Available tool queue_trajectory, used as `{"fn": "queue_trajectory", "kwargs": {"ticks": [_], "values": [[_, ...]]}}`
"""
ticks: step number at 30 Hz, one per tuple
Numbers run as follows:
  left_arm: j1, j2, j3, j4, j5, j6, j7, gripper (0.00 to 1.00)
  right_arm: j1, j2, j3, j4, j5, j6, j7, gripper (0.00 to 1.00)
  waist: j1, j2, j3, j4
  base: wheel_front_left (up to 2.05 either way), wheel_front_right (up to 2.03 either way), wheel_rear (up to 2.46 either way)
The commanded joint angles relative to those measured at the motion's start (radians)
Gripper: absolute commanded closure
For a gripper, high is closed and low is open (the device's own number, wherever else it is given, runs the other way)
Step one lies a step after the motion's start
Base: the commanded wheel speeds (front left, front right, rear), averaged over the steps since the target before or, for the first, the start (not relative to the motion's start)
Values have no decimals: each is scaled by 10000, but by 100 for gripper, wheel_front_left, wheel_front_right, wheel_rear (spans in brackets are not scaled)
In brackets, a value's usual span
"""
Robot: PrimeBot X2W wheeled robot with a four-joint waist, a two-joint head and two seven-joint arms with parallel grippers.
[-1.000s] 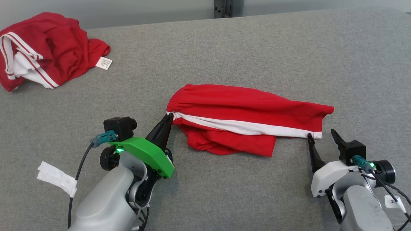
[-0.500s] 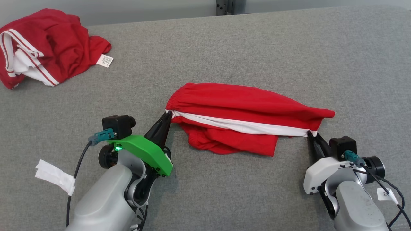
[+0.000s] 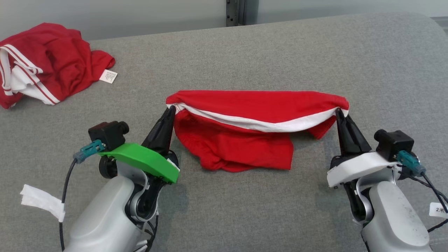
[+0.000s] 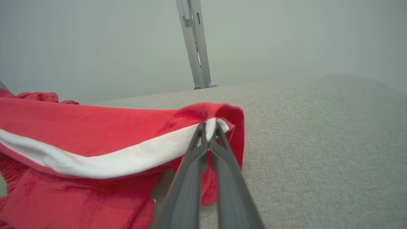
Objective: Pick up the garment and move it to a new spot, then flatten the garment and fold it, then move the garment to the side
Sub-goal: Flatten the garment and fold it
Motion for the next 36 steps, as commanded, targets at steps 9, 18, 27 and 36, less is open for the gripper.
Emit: {"fn": "queue_trajectory", "kwargs": {"ticks": [9, 18, 27, 36], "values": [[612, 415, 937, -2539, -98, 309, -384, 100, 391, -595, 240, -3096, 1199, -1, -21, 100, 0, 0, -977, -300, 0, 0, 0], [1189, 1070, 1758, -6331, 107, 1347, -252, 100, 955, -1008, -248, -6020, 1735, -1, 410, 100, 0, 0, -1805, -401, 0, 0, 0], [-105, 1983, 1840, -7723, 38, 2192, 1603, 100, 460, -792, -627, -7666, 2403, -1, 1739, 100, 0, 0, -1416, -448, 0, 0, 0], [-4187, 1826, 1516, -4215, 528, 1714, 3151, 100, -3718, -462, 378, -5012, 2961, 1, 1978, 100, 0, 0, 735, -962, 0, 0, 0]]}}
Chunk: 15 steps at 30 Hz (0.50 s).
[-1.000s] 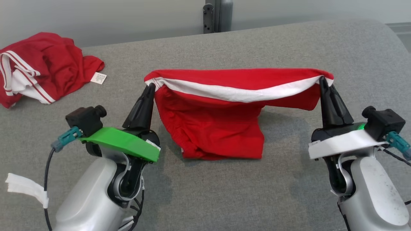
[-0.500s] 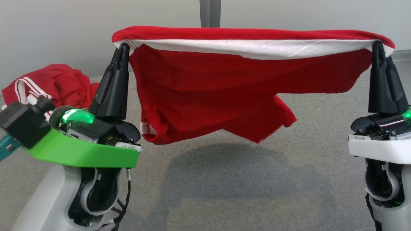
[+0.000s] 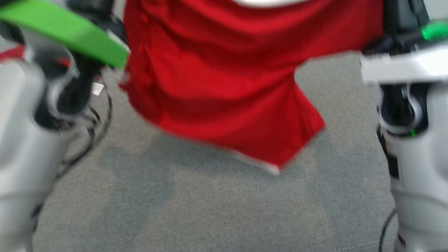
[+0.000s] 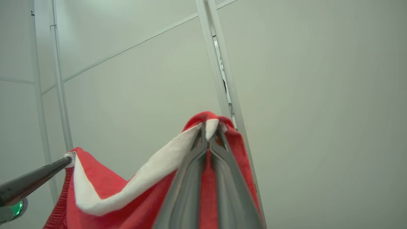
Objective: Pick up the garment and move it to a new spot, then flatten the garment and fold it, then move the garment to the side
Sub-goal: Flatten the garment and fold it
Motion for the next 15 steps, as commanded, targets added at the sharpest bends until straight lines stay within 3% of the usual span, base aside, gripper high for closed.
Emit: {"fn": "queue_trajectory", "kwargs": {"ticks": [1, 8, 15], "values": [[-609, -9, 197, 646, 95, -53, -77, 100, -931, 110, 171, 538, 23, 4, -200, 100, 0, -1, 1389, -558, 0, 0, 0], [-3585, -29, 761, 3885, 997, -731, -1433, 100, -4913, 649, 196, 4170, 187, 3, -1619, 100, 0, -1, 2802, -1317, 0, 0, 0], [-3828, -334, 673, 6190, 1117, -1325, -2397, 100, -5329, 670, 1852, 6216, 1076, 3, -2031, 100, 0, -1, 4210, -1426, 0, 0, 0]]}}
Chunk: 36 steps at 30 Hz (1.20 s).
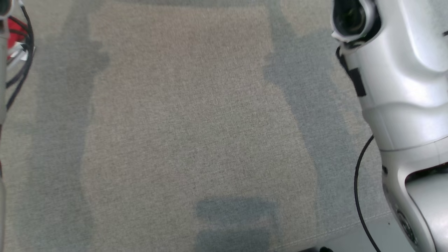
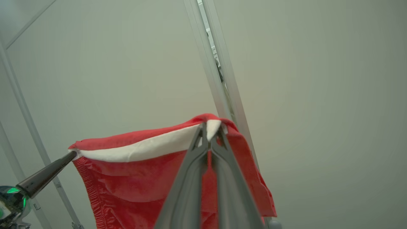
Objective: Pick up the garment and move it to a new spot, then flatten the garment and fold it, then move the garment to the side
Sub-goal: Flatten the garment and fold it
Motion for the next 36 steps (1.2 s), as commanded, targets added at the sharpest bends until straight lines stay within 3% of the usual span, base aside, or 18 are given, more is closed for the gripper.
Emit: {"fn": "queue_trajectory", "kwargs": {"ticks": [1, 7, 13, 20, 25, 36], "values": [[348, -110, -22, 353, -41, -125, -201, 100, 253, -23, 48, 93, 71, 1, -48, 100, -2, 0, 1388, -468, 0, 0, 0], [1362, -842, -168, 1542, -354, -638, -895, 100, 1394, -13, 118, -37, -79, 2, -56, 100, -2, 0, 1737, -155, 0, 0, 0], [2389, -1305, -219, 1294, -444, -973, -1267, 100, 2579, -18, -332, -944, -518, 2, -59, 100, -2, 0, 1470, 207, 0, 0, 0], [4396, -870, -313, -654, -308, -1090, -1337, 100, 4650, -167, -892, -2424, -981, 2, -57, 100, -2, 0, 853, 550, 0, 0, 0], [6401, -644, 243, -2655, 28, -975, -1343, 100, 6434, -255, -1472, -3583, -1076, 1, -54, 100, -2, 0, 283, 640, 0, 0, 0], [11248, -1734, 1674, -6237, 1513, -479, -1351, 100, 10288, -413, -2273, -5693, -1048, -8, -61, 100, -2, 0, -1476, 805, 0, 0, 0]]}}
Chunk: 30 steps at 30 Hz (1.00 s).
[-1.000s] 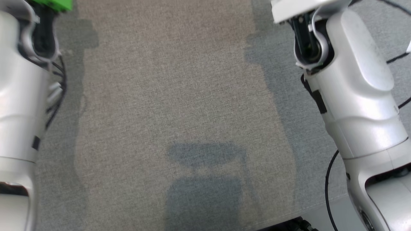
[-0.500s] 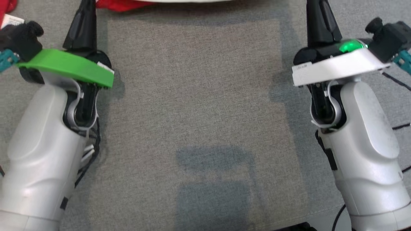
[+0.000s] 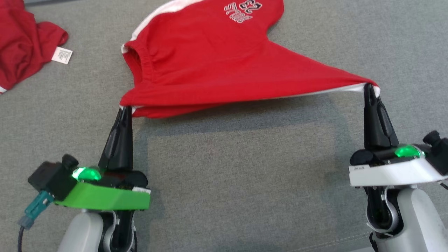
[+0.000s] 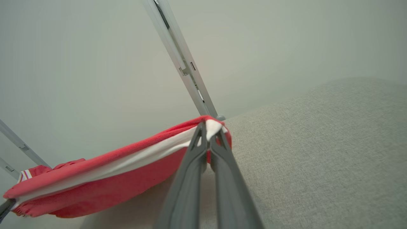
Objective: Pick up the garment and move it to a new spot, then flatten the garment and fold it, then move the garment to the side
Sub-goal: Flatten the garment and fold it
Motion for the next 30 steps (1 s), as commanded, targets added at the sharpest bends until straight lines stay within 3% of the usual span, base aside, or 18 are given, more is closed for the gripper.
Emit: {"fn": "queue_trajectory", "kwargs": {"ticks": [1, 2, 7, 15, 23, 30], "values": [[534, -114, 218, -284, 162, 81, -38, 100, 445, -93, -178, -197, 21, -20, -50, 100, 1, 0, -857, 131, 0, 0, 0], [1441, -346, 371, -848, 362, 90, -40, 100, 1128, -68, -273, -579, 44, -21, -51, 100, 1, 0, -1349, 126, 0, 0, 0], [2768, -659, 334, -1852, 875, 93, -39, 100, 2232, -72, -197, -1420, -28, -20, -49, 100, 1, 0, -2151, 149, 0, 0, 0], [4217, -438, 222, -3057, 950, 264, 148, 100, 3198, -183, -398, -2574, -176, -20, 567, 100, 1, 0, -2411, 240, 0, 0, 0], [3980, -726, -281, -2216, 625, 213, 622, 100, 2714, -94, -619, -1446, -70, -17, 1206, 100, 1, 0, -2270, 672, 0, 0, 0], [2879, -1001, -441, -692, 305, 122, 913, 100, 1352, -540, -667, 188, -43, -17, 1601, 100, 1, 0, -1938, 1220, 0, 0, 0]]}}
